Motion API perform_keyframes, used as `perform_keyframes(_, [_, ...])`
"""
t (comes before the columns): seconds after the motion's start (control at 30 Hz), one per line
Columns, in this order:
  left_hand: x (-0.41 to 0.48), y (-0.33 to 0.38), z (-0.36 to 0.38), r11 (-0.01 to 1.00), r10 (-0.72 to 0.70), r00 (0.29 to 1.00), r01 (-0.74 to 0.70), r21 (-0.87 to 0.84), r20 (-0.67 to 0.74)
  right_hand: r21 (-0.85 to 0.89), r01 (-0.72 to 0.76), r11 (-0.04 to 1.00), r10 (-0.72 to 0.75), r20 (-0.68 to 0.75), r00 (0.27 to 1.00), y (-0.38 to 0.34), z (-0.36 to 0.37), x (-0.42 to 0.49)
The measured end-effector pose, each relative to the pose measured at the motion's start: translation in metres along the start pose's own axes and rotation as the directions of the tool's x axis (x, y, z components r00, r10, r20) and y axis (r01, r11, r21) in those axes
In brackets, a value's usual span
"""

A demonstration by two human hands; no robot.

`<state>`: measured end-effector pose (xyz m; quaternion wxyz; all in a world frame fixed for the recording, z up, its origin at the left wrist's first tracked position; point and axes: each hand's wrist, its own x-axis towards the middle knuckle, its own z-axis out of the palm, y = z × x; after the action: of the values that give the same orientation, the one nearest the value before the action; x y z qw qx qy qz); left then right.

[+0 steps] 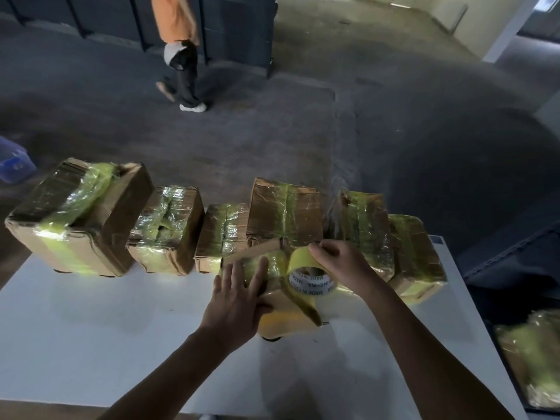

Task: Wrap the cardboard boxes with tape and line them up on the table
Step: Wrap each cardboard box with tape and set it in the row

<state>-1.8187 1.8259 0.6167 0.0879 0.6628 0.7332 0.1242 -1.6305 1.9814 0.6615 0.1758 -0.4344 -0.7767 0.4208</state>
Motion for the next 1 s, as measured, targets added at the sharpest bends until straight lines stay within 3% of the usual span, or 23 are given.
perform_keyframes(0.17, [0.001, -0.002, -0.003, 0.999, 0.025, 1.0, -0.025, 0.024, 0.017, -0.061, -0.039, 0.997, 0.043, 0.069, 0.997, -0.003, -0.008, 0.001])
perform_keyframes(0.3, [0.0, -0.005, -0.001, 0.997, 0.074, 0.997, -0.074, 0.01, -0.029, -0.324, 0.021, 0.946, 0.005, 0.079, 0.997, 0.014, -0.011, -0.006])
perform_keyframes(0.43, [0.006, -0.011, -0.006, 0.994, 0.106, 0.994, -0.106, -0.017, -0.003, -0.208, 0.033, 0.977, -0.015, 0.087, 0.996, 0.025, 0.003, -0.008])
perform_keyframes(0.57, [0.008, -0.009, -0.013, 0.998, 0.055, 0.993, -0.054, -0.012, 0.107, -0.156, -0.131, 0.979, 0.153, 0.134, 0.979, 0.029, 0.01, -0.006])
perform_keyframes(0.7, [0.009, -0.022, -0.036, 0.992, 0.016, 0.984, 0.006, -0.122, 0.178, -0.072, -0.196, 0.978, 0.207, 0.202, 0.957, 0.021, 0.016, -0.003])
perform_keyframes(0.83, [0.018, -0.049, -0.046, 0.998, -0.057, 0.945, 0.063, -0.008, 0.321, 0.118, -0.258, 0.959, 0.207, 0.334, 0.92, 0.021, 0.041, -0.009])
perform_keyframes(0.93, [0.024, -0.068, -0.045, 0.994, -0.106, 0.899, 0.108, 0.02, 0.425, 0.031, -0.226, 0.974, 0.194, 0.414, 0.889, 0.027, 0.061, -0.014])
perform_keyframes(1.0, [0.028, -0.078, -0.043, 0.993, -0.107, 0.883, 0.118, 0.005, 0.458, -0.003, -0.276, 0.961, 0.257, 0.37, 0.893, 0.028, 0.075, -0.011])
